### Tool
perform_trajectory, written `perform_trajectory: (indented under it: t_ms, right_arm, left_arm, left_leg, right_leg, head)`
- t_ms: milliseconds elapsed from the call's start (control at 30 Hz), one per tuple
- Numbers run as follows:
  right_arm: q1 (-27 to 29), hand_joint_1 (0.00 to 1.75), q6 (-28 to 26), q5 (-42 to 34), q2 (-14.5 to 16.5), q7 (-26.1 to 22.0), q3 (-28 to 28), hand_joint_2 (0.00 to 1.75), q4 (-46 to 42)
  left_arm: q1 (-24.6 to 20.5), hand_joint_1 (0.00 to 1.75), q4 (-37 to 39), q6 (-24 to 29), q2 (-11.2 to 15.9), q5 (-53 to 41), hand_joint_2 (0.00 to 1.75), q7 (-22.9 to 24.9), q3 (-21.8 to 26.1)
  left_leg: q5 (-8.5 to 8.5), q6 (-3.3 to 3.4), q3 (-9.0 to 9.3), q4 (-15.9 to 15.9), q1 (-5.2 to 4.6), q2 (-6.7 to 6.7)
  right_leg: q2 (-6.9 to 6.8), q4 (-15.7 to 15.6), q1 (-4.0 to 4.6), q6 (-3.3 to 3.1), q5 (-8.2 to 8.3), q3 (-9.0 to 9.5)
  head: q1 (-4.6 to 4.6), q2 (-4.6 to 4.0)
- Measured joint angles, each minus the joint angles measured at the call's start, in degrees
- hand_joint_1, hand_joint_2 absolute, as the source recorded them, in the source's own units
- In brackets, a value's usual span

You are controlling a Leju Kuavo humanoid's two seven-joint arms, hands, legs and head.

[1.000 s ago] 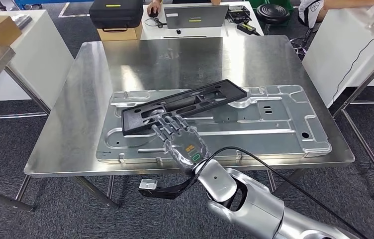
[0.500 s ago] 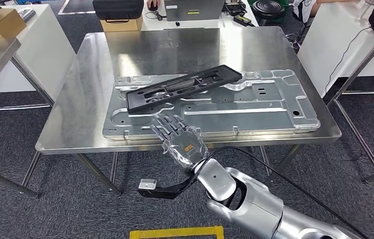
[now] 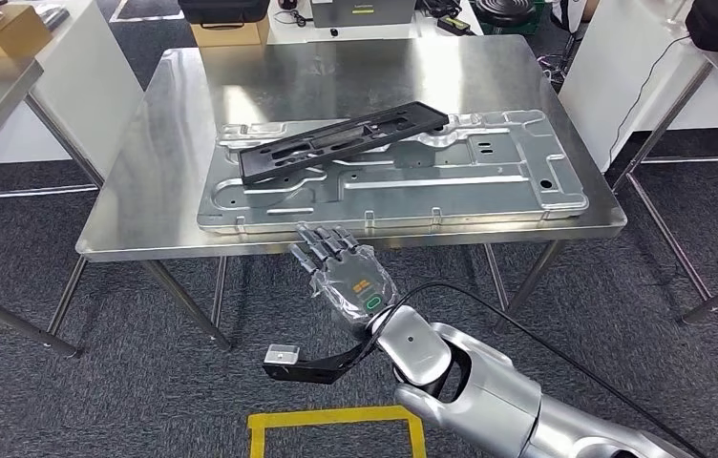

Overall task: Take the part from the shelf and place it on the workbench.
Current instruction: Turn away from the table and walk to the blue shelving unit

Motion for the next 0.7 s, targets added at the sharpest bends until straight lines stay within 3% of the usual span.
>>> perform_trajectory:
  t_ms: [67, 100, 167, 233, 267, 300, 333, 400, 467, 500, 567, 633, 700]
  right_arm:
    - [0.0, 0.00, 0.0, -0.5, 0.0, 0.0, -0.2, 0.00, 0.0]
    - [0.0, 0.00, 0.0, -0.6, 0.0, 0.0, -0.2, 0.00, 0.0]
    - [0.2, 0.00, 0.0, -0.7, -0.1, 0.0, -0.3, 0.00, 0.0]
    - [0.4, 0.00, 0.0, -0.8, -0.2, 0.1, -0.3, 0.00, 0.0]
    - [0.5, 0.00, 0.0, -0.8, -0.2, 0.1, -0.3, 0.00, 0.0]
    - [0.7, 0.00, 0.0, -0.8, -0.3, 0.1, -0.3, 0.00, 0.0]
    - [0.8, 0.00, 0.0, -0.9, -0.3, 0.1, -0.3, 0.00, 0.1]
    - [0.9, 0.00, -0.3, -1.5, -0.4, 0.2, -0.5, 0.87, 0.1]
    - [1.1, 0.00, -0.8, -2.7, -0.4, 0.3, -0.9, 1.75, 0.1]
    - [1.4, 0.00, -1.2, -3.6, -0.5, 0.3, -1.2, 1.75, 0.2]
    - [2.4, 0.00, -2.2, -5.6, -0.6, 0.5, -1.8, 1.75, 0.7]
    - [4.0, 0.00, -4.3, -8.2, -0.6, 0.8, -3.0, 1.75, 2.1]
    - [6.4, 0.00, -7.8, -11.6, -0.7, 0.3, -4.8, 1.75, 4.4]
  left_arm:
    - [-0.2, 0.00, 0.0, 0.0, 0.0, 0.0, 0.00, 0.1, 0.0]
    - [-0.1, 0.00, 0.0, 0.0, -0.1, 0.0, 0.00, 0.2, 0.0]
    - [0.0, 0.00, 0.0, 0.0, -0.1, 0.0, 0.00, 0.4, 0.0]
    - [0.0, 0.00, 0.0, 0.0, -0.1, -0.1, 0.00, 0.4, 0.0]
    - [0.1, 0.00, 0.0, 0.0, -0.1, -0.1, 0.00, 0.4, 0.0]
    - [0.1, 0.00, 0.0, -0.1, -0.2, -0.2, 0.00, 0.4, 0.0]
    - [0.2, 0.00, 0.0, -0.1, -0.2, -0.3, 0.00, 0.4, 0.0]
    - [0.1, 0.00, 0.0, -0.1, -0.2, -0.6, 0.00, 0.5, 0.0]
    - [0.0, 0.00, 0.0, -0.1, -0.2, -0.9, 0.00, 0.5, 0.0]
    - [0.0, 0.00, 0.0, -0.1, -0.2, -0.9, 0.00, 0.6, 0.0]
    - [0.0, 0.00, 0.0, -0.1, -0.2, -1.0, 0.00, 0.7, 0.0]
    - [0.1, 0.00, 0.0, 0.0, -0.2, -0.9, 0.00, 0.7, 0.0]
    - [0.1, 0.00, 0.0, 0.2, -0.2, -0.7, 0.00, 0.6, 0.0]
  left_leg:
    - [-0.43, 0.53, 0.48, -1.7, -0.07, 0.13]
    - [-0.12, 0.84, 0.23, -1.7, 0.03, 0.29]
    - [0.63, 1.56, -0.25, -1.8, 0.23, 0.81]
    - [1.21, 1.90, -0.95, -1.7, 0.09, 1.27]
    - [1.45, 1.89, -1.31, -1.6, 0.04, 1.48]
    - [1.64, 1.82, -1.65, -1.5, 0.02, 1.70]
    - [1.77, 1.72, -1.94, -1.3, 0.03, 1.90]
    - [1.87, 1.47, -2.31, -0.9, 0.02, 2.25]
    - [1.95, 1.05, -2.62, -0.5, -0.22, 2.48]
    - [1.90, 0.87, -2.81, -0.4, -0.36, 2.57]
    - [1.79, 1.39, -3.02, -0.3, -0.46, 2.65]
    - [1.80, 2.02, -2.99, -0.5, -0.60, 2.62]
    - [3.03, 2.36, -1.76, -3.0, -0.58, 2.61]
  right_leg:
    - [0.08, 0.2, -0.01, 0.65, 0.53, -0.46]
    - [0.11, 1.0, -0.09, 0.95, 0.01, -0.89]
    - [0.16, 6.1, -0.32, 1.53, -3.50, -2.97]
    - [0.15, 14.7, -0.49, 2.07, -8.17, -6.16]
    - [0.14, 17.8, -0.52, 2.24, -9.45, -7.07]
    - [0.12, 18.7, -0.54, 2.33, -9.67, -6.88]
    - [0.04, 16.9, -0.58, 2.33, -8.82, -5.32]
    - [-0.81, 8.3, -0.58, 2.10, -6.10, 0.28]
    - [-1.60, 2.2, -0.35, 1.39, -4.74, 3.82]
    - [-1.76, 1.3, -0.27, 1.01, -4.77, 4.17]
    - [-1.47, 1.2, -0.24, 0.60, -4.53, 3.93]
    - [-1.49, 0.8, -0.48, 0.81, -4.23, 3.97]
    - [-1.46, -0.4, -0.69, 1.11, -3.58, 4.65]
  head:
    - [-0.11, 0.00]
    - [-0.13, 0.00]
    - [-0.10, 0.00]
    - [-0.04, 0.00]
    - [-0.03, 0.00]
    - [-0.02, 0.00]
    - [0.00, 0.00]
    - [0.03, 0.00]
    - [-0.02, 0.01]
    - [-0.07, 0.01]
    - [-0.15, 0.01]
    - [-0.23, 0.00]
    - [-0.48, 0.00]
